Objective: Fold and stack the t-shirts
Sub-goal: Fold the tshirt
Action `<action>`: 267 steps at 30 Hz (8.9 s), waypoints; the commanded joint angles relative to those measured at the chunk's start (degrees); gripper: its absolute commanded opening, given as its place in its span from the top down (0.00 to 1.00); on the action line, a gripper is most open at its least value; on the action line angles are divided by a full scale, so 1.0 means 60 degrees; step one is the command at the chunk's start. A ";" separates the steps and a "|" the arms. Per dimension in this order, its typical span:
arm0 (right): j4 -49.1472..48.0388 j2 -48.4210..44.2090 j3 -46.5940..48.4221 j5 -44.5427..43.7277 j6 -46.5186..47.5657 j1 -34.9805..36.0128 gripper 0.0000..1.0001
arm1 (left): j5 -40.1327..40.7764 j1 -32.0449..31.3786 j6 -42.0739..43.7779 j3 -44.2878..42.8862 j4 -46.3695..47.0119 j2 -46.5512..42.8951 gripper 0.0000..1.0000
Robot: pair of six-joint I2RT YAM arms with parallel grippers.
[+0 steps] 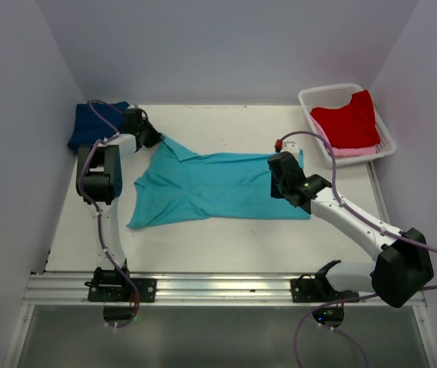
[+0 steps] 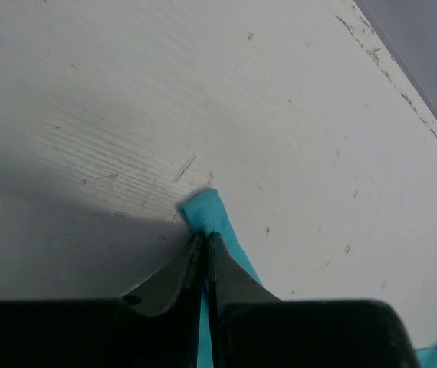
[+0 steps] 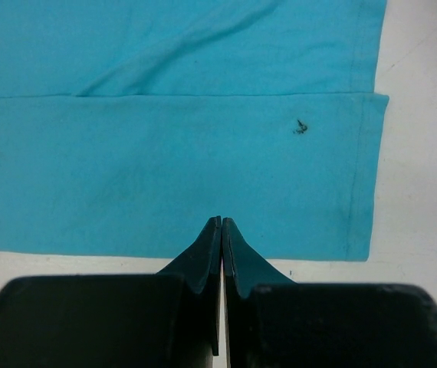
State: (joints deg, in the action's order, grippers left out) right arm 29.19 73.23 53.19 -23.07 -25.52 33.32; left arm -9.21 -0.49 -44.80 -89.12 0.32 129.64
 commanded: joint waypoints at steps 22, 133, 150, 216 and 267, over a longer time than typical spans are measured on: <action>-0.0090 -0.0369 0.0291 -0.0359 -0.0054 -0.0016 1.00 | -0.0457 0.0477 0.0142 -0.0396 0.0196 0.0746 1.00; -0.0485 0.7863 0.6956 -0.1545 -0.1885 -0.4045 0.67 | -0.1746 0.0521 0.1372 0.6182 -0.1445 -0.8834 1.00; -0.0324 0.8697 0.7541 -0.1238 -0.1797 -0.4045 0.68 | -0.1746 0.0507 0.1402 0.6255 -0.1430 -0.8805 1.00; -0.0983 0.2899 0.1712 -0.1634 -0.1694 -0.4059 1.00 | -0.2024 0.0829 0.1563 0.6898 -0.3861 -1.1526 1.00; -0.0865 0.3171 0.1403 0.0342 -0.1607 -0.3884 1.00 | -0.2254 0.0814 0.0231 0.8979 -0.1770 -1.2676 1.00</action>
State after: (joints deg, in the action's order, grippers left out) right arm 26.79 86.56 59.16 -24.47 -34.94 9.74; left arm -16.73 4.08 -41.36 -37.26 -21.80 47.48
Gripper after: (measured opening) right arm 0.016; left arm 0.068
